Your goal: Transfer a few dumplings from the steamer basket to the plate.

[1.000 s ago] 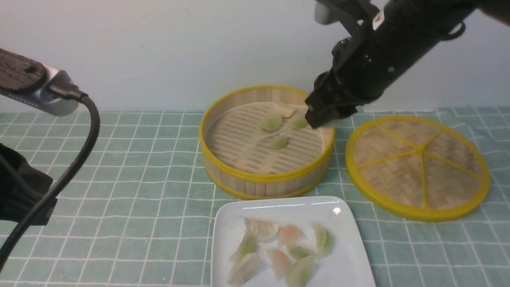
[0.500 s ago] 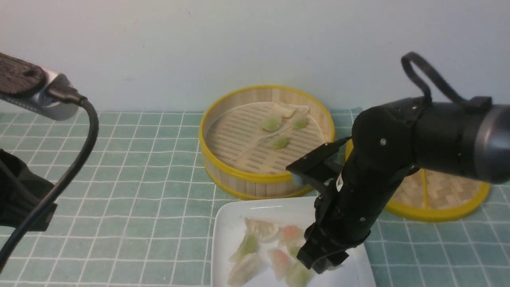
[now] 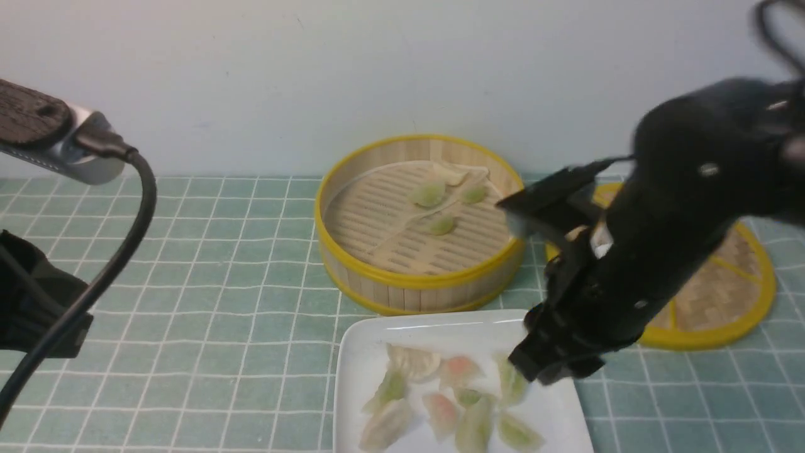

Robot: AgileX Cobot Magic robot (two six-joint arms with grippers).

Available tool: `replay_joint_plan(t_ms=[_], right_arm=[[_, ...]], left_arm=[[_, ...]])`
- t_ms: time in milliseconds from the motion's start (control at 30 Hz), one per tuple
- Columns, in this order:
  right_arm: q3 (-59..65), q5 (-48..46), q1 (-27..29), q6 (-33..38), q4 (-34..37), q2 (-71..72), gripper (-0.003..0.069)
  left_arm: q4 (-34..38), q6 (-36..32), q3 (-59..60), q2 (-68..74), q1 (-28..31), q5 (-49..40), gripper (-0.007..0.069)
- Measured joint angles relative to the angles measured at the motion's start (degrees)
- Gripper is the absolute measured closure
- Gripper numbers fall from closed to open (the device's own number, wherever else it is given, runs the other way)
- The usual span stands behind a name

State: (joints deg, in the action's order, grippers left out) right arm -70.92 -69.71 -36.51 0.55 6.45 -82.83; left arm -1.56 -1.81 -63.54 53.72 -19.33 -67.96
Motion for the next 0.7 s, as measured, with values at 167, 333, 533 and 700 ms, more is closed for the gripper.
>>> replay_joint_plan(t_ms=[167,333,533,700], right_arm=[[0.9,3.1,0.0,-6.3,-6.0,20.1,0.0656],[10.1,13.6,0.0,-7.9,-10.5,42.1,0.0672],[28.4,27.4,0.0,-19.0,-18.7,72.3,0.0672],[38.7,28.8,0.0,-29.2,-26.3,83.5,0.0672]], left_arm=[[0.9,0.0,0.0,0.0,0.0,4.2,0.0631],[4.2,-1.0,0.0,0.0,0.0,7.8,0.0631],[8.3,-3.5,0.0,0.0,0.0,10.8,0.0631],[11.3,-5.4,0.0,0.0,0.1,14.1,0.0631]])
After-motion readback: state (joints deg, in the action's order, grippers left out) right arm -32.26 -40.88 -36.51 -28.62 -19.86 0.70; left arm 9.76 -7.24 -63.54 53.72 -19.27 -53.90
